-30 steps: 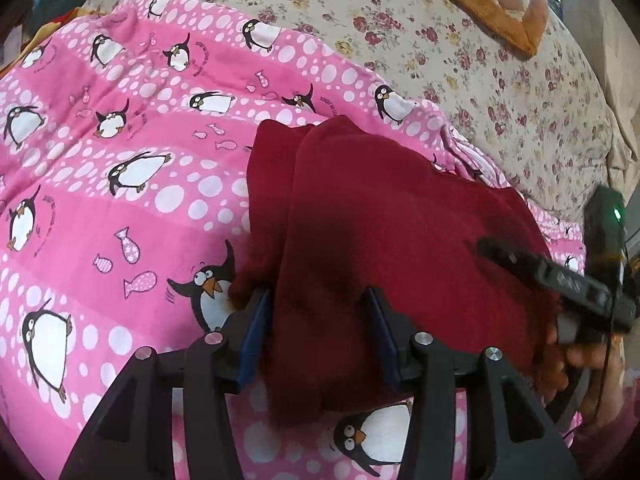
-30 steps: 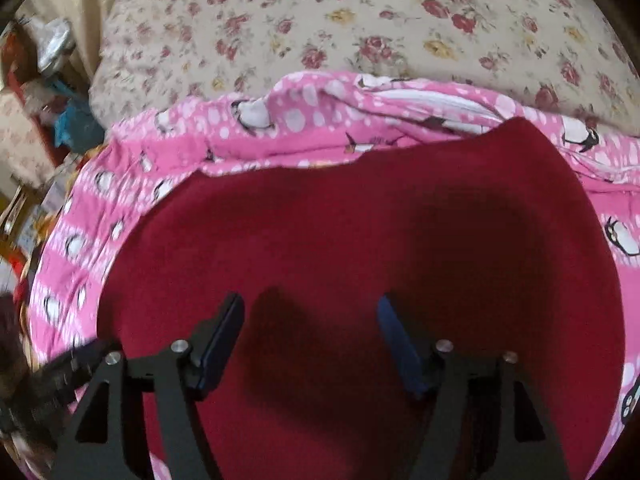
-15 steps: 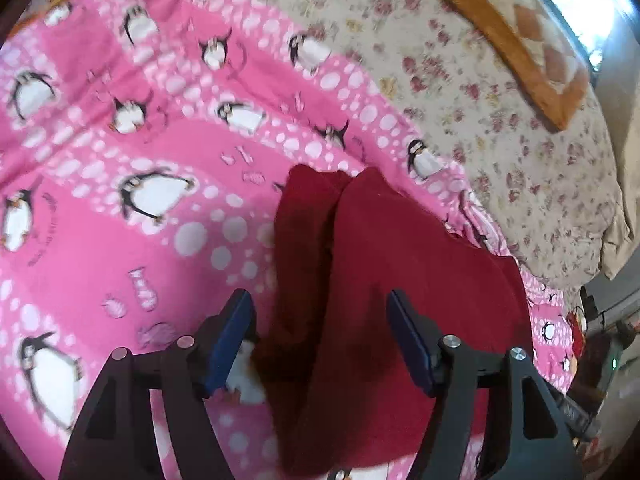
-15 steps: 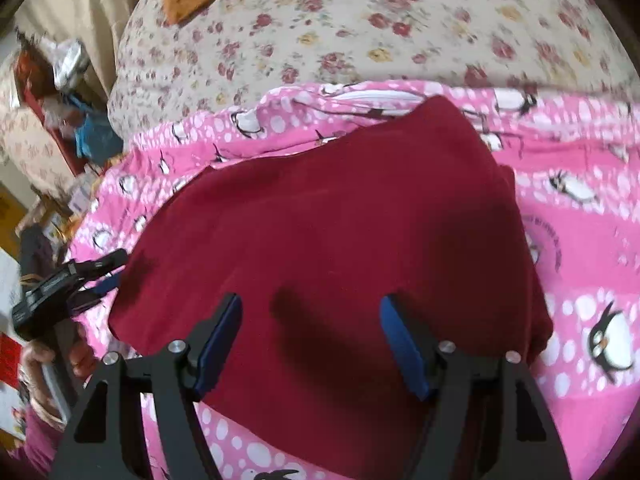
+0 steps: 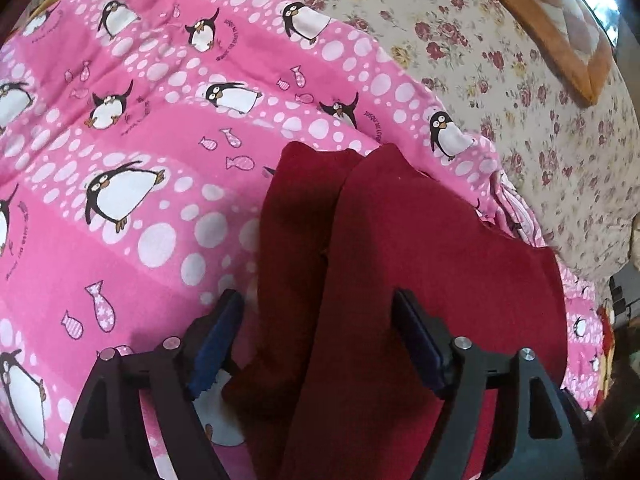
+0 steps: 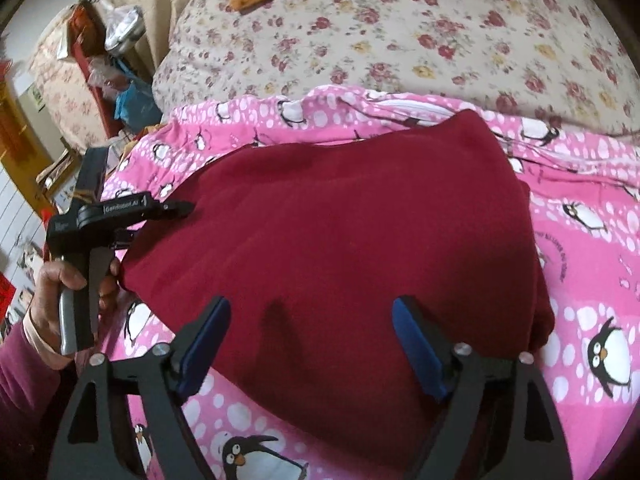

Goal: Fold small clothes

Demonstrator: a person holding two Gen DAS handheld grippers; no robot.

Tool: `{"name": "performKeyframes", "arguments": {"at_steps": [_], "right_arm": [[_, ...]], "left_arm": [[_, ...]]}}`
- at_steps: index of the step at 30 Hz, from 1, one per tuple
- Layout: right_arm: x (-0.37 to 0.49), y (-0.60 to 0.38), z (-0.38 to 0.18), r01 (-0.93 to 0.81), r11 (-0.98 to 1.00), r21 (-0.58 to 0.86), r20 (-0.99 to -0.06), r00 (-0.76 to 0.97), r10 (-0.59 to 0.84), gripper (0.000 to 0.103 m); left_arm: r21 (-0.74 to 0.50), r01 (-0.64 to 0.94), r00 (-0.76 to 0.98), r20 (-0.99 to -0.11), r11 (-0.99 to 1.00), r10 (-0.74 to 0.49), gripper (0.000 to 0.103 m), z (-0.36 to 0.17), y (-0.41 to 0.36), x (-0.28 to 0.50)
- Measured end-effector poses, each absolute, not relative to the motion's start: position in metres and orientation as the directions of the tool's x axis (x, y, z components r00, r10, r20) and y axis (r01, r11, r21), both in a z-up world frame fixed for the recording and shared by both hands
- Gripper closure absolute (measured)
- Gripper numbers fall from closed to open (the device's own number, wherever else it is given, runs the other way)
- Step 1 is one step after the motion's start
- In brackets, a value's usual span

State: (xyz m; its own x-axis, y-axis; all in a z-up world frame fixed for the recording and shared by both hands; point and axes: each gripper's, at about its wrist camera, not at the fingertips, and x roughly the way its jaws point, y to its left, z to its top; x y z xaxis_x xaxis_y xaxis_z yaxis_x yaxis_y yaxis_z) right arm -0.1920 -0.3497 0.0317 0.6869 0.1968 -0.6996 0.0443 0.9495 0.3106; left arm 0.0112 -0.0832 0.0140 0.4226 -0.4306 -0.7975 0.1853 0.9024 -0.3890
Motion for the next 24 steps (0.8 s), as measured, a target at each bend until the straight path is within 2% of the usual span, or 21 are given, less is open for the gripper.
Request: {"name": "performKeyframes", "arguments": {"at_steps": [3, 5, 6, 9, 11, 12, 13, 15, 18, 19, 21, 23, 24], "right_arm": [[-0.191, -0.351, 0.031, 0.032, 0.946, 0.322, -0.692, 0.69, 0.212, 0.012], [-0.191, -0.351, 0.032, 0.041, 0.948, 0.315, -0.698, 0.687, 0.202, 0.014], [-0.19, -0.352, 0.036, 0.068, 0.95, 0.304, -0.706, 0.686, 0.177, 0.019], [-0.194, -0.364, 0.055, 0.135, 0.948, 0.287, -0.669, 0.736, 0.098, 0.019], [-0.195, -0.375, 0.057, 0.206, 0.948, 0.242, -0.688, 0.725, 0.018, 0.019], [-0.196, -0.382, 0.053, 0.249, 0.945, 0.21, -0.708, 0.705, -0.028, 0.02], [-0.197, -0.387, 0.048, 0.264, 0.943, 0.203, -0.715, 0.697, -0.041, 0.027], [-0.196, -0.393, 0.034, 0.279, 0.939, 0.202, -0.736, 0.676, -0.043, 0.033], [-0.19, -0.384, 0.026, 0.272, 0.956, 0.106, -0.752, 0.651, -0.101, 0.033], [-0.189, -0.38, 0.027, 0.266, 0.961, 0.076, -0.756, 0.644, -0.119, 0.032], [-0.186, -0.376, 0.025, 0.252, 0.966, 0.048, -0.764, 0.633, -0.127, 0.03], [-0.187, -0.38, 0.023, 0.253, 0.964, 0.076, -0.763, 0.637, -0.107, 0.03], [-0.187, -0.382, 0.024, 0.254, 0.963, 0.088, -0.763, 0.638, -0.099, 0.029]], "left_arm": [[-0.387, 0.185, 0.423, -0.798, 0.903, -0.429, 0.044, 0.014, -0.084, 0.011], [-0.377, 0.182, 0.425, -0.803, 0.908, -0.419, 0.044, 0.014, -0.086, 0.012], [-0.377, 0.179, 0.425, -0.804, 0.909, -0.417, 0.044, 0.014, -0.087, 0.012], [-0.372, 0.171, 0.428, -0.806, 0.912, -0.409, 0.044, 0.015, -0.088, 0.012], [-0.366, 0.171, 0.432, -0.807, 0.915, -0.403, 0.044, 0.015, -0.088, 0.012], [-0.363, 0.171, 0.433, -0.807, 0.916, -0.401, 0.044, 0.015, -0.088, 0.011], [-0.36, 0.17, 0.435, -0.808, 0.917, -0.398, 0.044, 0.015, -0.089, 0.011], [-0.352, 0.171, 0.437, -0.81, 0.92, -0.391, 0.044, 0.015, -0.09, 0.011], [-0.336, 0.174, 0.439, -0.815, 0.925, -0.379, 0.044, 0.015, -0.092, 0.011], [-0.334, 0.175, 0.439, -0.816, 0.926, -0.377, 0.047, 0.015, -0.093, 0.011], [-0.335, 0.189, 0.432, -0.816, 0.923, -0.385, 0.061, 0.017, -0.095, 0.01], [-0.324, 0.219, 0.428, -0.816, 0.921, -0.389, 0.084, 0.021, -0.101, 0.007], [-0.306, 0.232, 0.432, -0.818, 0.923, -0.38, 0.089, 0.025, -0.105, 0.005]]}}
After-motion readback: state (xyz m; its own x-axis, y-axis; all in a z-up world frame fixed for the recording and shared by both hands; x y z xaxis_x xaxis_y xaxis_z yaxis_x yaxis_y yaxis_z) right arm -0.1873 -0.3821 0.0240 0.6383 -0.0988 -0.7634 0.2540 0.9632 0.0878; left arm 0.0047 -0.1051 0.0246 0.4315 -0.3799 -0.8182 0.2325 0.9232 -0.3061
